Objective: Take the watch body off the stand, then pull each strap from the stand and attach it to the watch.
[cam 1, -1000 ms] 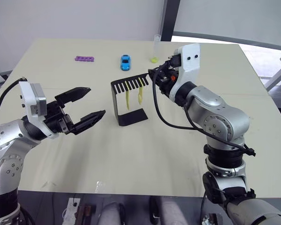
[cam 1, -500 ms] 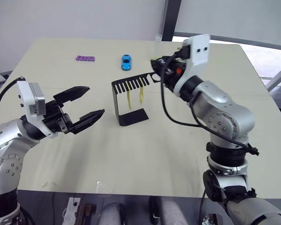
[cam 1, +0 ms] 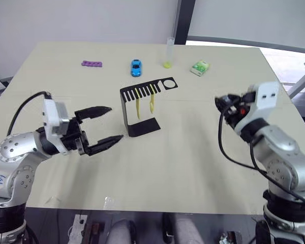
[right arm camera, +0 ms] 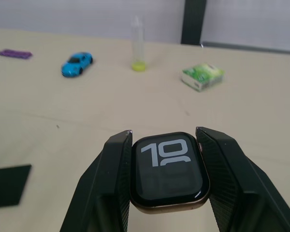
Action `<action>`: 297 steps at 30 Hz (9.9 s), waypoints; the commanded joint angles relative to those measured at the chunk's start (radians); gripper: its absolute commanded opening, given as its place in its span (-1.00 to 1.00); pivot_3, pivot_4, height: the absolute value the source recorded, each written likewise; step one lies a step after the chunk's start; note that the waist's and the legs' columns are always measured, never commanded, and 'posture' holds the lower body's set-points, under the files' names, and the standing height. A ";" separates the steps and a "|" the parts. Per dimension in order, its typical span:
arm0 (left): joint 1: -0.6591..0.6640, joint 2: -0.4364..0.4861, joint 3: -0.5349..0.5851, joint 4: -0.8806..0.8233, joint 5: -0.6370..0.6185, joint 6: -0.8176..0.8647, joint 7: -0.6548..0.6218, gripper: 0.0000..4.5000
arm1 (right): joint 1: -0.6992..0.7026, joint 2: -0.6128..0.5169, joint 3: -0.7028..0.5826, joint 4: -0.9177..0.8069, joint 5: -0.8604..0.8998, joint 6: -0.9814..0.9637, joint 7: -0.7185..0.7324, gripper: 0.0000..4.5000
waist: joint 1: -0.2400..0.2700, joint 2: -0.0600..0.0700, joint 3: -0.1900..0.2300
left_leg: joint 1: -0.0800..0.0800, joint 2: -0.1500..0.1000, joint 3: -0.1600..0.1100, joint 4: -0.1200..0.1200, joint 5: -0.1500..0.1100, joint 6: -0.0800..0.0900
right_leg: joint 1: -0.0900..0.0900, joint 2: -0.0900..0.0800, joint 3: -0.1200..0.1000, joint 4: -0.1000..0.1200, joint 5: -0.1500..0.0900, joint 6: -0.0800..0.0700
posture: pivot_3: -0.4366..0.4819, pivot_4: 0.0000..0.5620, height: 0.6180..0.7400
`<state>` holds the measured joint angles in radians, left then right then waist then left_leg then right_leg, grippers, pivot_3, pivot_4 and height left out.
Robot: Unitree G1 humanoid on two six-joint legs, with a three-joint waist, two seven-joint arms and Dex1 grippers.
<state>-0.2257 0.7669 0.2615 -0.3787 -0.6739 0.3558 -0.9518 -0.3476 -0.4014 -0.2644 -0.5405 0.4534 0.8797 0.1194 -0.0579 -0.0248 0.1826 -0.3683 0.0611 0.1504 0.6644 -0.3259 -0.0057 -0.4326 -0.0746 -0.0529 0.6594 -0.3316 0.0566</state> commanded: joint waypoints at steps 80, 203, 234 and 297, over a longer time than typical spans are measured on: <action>0.403 -0.116 0.309 -0.048 0.128 -0.027 0.327 1.00 | 0.244 -0.432 -0.183 1.030 -0.049 -1.170 1.035 0.99 | 0.025 -0.001 0.001 | 0.020 0.001 0.002 0.000 -0.007 0.003 | 0.022 0.000 0.002 -0.006 0.002 0.002 | -0.05 -0.47 1.00; -0.080 -0.852 -0.367 0.085 0.865 0.074 1.186 -0.97 | -0.041 0.404 0.432 0.351 -0.295 -0.648 0.134 1.00 | 0.030 -0.001 0.001 | 0.014 0.001 -0.001 0.002 -0.005 0.003 | 0.018 0.001 -0.001 -0.006 0.002 0.002 | -0.05 -0.47 1.00; -0.085 -0.840 -0.352 0.086 0.861 0.074 1.162 -1.00 | -0.102 0.419 0.461 0.435 -0.311 -0.831 0.221 -0.97 | 0.029 -0.001 0.001 | 0.014 0.001 -0.001 0.001 -0.005 0.003 | 0.018 0.001 -0.001 -0.006 0.002 0.002 | -0.05 -0.47 1.00; -0.069 -0.829 -0.324 0.097 0.865 0.102 1.162 -0.87 | 0.040 0.222 0.496 0.337 -0.441 -1.080 0.297 -0.99 | 0.029 -0.002 0.001 | 0.014 0.001 -0.001 0.000 -0.005 0.003 | 0.018 0.000 -0.001 -0.007 0.002 0.002 | -0.05 -0.47 1.00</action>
<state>-0.3087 -0.0635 -0.0754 -0.2719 0.1883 0.4458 0.2153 -0.3136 -0.1681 0.2596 -0.1344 -0.0254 -0.1947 0.3872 -0.0287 -0.0264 0.1833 -0.3539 0.0623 0.1498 0.6646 -0.3308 -0.0027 -0.4148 -0.0748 -0.0544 0.6523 -0.3295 0.0589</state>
